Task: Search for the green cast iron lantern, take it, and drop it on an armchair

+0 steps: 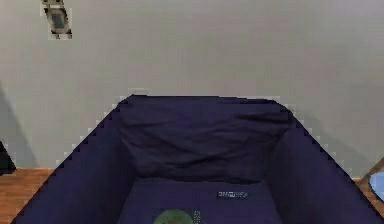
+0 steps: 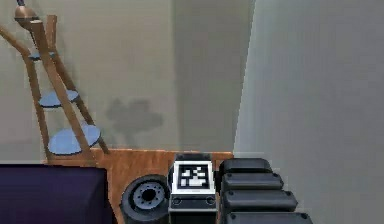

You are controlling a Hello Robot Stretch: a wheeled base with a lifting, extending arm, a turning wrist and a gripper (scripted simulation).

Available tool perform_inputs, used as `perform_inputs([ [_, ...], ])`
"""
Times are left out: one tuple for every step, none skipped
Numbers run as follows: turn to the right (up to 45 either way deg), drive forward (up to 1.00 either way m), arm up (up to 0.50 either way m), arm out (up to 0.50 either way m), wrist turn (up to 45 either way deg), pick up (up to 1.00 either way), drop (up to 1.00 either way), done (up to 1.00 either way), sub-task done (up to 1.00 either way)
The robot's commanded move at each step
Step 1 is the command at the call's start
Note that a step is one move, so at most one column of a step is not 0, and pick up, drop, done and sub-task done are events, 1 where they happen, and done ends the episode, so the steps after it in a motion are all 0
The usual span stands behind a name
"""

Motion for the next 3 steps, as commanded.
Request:
perform_inputs([
  [45.0,0.00,0.00,0.00,0.0,0.00,0.00,0.00,0.00],
  [45.0,0.00,0.00,0.00,0.0,0.00,0.00,0.00,0.00],
  [12.0,0.00,0.00,0.00,0.0,0.00,0.00,0.00,0.00],
])
